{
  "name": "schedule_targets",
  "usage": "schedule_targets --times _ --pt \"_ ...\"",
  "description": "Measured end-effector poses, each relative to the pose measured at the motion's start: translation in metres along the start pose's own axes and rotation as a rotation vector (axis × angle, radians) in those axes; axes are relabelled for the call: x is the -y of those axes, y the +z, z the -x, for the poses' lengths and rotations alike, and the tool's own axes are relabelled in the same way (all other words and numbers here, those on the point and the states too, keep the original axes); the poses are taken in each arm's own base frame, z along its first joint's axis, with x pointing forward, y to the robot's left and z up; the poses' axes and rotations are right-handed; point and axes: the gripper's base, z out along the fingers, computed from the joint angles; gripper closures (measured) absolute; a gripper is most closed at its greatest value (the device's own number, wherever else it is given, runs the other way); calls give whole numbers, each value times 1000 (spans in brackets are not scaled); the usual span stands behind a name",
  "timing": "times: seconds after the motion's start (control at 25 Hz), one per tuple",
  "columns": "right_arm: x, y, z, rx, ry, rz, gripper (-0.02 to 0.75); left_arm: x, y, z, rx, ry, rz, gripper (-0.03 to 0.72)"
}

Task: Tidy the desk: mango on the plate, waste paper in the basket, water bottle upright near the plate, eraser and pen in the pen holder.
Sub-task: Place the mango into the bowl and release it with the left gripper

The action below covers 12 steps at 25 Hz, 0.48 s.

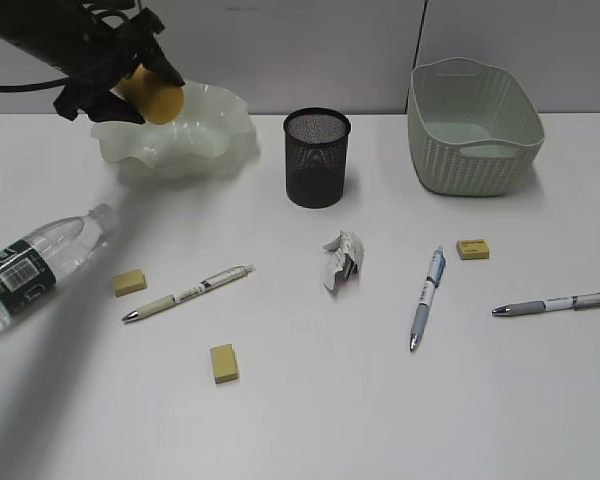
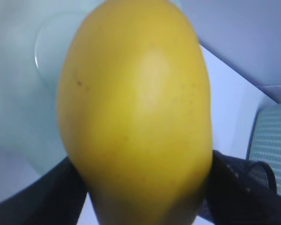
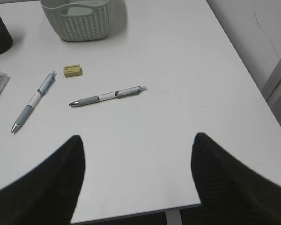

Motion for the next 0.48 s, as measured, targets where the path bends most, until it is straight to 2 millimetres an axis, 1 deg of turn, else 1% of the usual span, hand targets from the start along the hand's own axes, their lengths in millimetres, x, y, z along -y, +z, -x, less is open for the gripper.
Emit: schedule_targets --times 0.24,0.4,0.48 --pt "0 0 0 0 0 0 177 -1 40 21 24 32 -14 128" --pt "0 0 0 0 0 0 177 -10 65 26 11 64 15 129" --pt "0 0 0 0 0 0 177 -16 73 27 10 86 38 127"
